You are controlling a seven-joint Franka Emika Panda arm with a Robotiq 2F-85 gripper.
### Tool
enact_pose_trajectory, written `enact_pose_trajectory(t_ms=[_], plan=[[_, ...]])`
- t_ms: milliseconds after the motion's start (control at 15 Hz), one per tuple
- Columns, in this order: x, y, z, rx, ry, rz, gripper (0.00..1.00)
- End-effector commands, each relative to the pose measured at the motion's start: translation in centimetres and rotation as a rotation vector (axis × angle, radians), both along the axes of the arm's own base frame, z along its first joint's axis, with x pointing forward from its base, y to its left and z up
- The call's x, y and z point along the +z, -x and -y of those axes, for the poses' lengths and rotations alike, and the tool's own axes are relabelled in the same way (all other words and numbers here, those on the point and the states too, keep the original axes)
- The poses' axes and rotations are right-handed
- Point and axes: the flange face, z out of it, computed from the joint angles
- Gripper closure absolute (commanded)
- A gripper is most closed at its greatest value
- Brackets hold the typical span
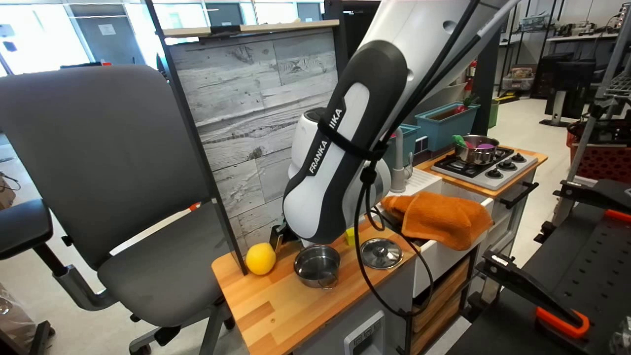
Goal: Move the green sponge to the left
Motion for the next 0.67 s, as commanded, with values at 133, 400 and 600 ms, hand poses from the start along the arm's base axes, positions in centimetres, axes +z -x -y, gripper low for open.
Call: enact_pose_trajectory(t_ms=[133,400,600], plan=[[1.36,-0.5,-0.41,0.047,0.03,-0.005,0.74],[1.55,-0.57,-0.37,0.05,0.026,-0.003,0.45],[1.62,-0.46,-0.46,0.056,0.024,0.002,0.24]])
